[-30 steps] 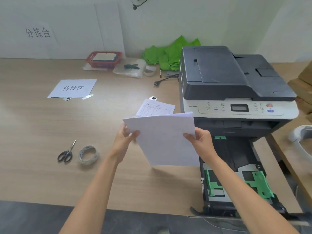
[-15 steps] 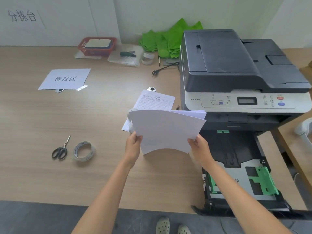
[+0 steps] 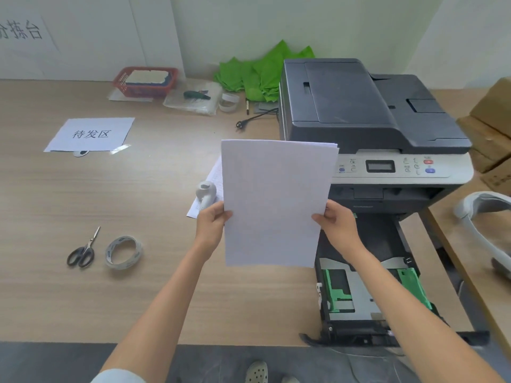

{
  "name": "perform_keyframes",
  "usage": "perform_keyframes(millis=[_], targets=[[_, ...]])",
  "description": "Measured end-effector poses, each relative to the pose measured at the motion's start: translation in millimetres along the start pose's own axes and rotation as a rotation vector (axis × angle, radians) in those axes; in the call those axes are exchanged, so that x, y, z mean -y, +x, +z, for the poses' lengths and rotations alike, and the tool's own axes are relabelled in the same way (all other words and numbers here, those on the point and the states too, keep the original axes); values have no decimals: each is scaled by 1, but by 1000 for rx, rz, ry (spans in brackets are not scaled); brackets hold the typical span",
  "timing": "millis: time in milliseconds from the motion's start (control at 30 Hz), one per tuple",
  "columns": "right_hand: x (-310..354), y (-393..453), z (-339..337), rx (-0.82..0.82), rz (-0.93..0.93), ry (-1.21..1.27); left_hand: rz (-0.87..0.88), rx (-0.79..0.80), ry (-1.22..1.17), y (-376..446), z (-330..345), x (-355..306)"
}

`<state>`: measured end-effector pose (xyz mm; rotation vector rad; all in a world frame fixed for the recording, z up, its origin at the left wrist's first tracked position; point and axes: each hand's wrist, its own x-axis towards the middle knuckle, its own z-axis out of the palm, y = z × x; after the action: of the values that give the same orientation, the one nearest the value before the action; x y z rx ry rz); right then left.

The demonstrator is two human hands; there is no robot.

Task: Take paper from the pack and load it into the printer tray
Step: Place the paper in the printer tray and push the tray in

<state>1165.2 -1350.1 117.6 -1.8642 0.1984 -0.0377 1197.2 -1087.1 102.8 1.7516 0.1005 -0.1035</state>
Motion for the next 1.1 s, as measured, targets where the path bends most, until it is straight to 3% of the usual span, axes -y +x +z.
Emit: perform_keyframes(millis=[233,533,800,1100], targets=[[15,-16,-67,9,-6,98,13,133,-97,-21,29,-41],[-22,-51,-184,181,64,189,-62,236,-144,-79,123,-61],[-64,-85,-260,242,105,166,-133,198,-97,-133,203,-52],[-90,-92,-275,278,171,134,-207,159,-70,-152,227,-41]])
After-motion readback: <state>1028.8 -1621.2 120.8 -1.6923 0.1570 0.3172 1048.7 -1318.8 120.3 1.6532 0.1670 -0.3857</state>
